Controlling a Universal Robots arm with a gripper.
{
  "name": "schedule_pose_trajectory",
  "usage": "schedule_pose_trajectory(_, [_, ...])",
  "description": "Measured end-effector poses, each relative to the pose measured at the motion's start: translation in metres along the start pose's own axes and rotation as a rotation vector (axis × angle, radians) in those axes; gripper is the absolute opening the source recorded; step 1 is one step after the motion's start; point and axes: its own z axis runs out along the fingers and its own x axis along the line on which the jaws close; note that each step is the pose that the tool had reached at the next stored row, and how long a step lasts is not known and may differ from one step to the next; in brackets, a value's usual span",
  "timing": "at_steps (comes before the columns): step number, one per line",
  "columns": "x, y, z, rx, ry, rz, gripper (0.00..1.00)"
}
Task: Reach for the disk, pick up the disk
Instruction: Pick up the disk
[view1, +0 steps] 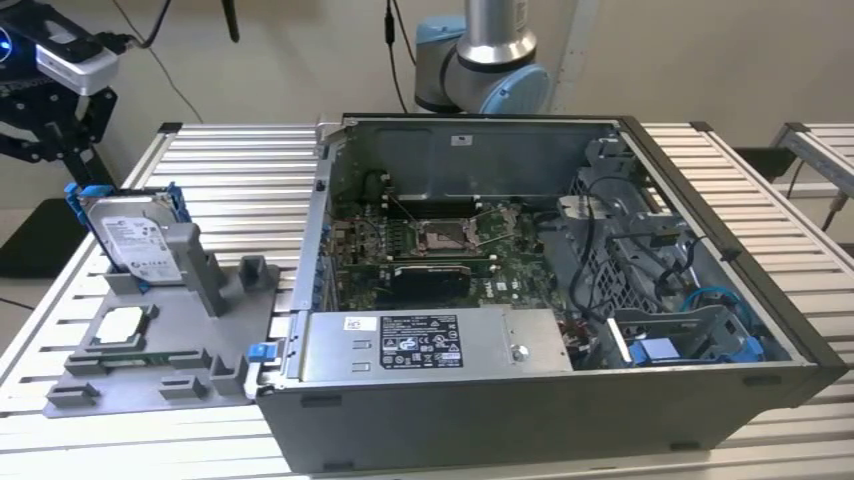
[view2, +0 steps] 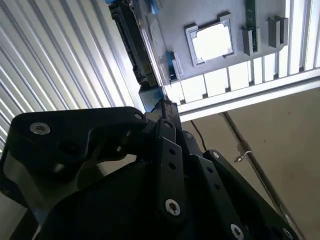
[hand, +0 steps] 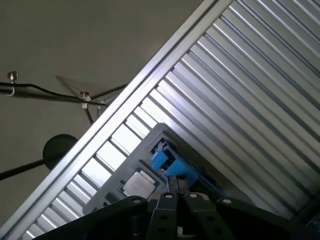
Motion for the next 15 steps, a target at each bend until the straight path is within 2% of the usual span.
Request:
schedule_pose_trajectory(10, [0.0000, 0.0000, 0.0000, 0.0002, 0.0069, -0.182, 0.00])
schedule_pose_trajectory(11, [0.0000, 0.0000, 0.0000, 0.0002, 0.0083, -0.218, 0.00])
schedule_pose_trajectory(15, [0.0000, 0.0000, 0.0000, 0.0002, 0.0110, -0.291, 0.00])
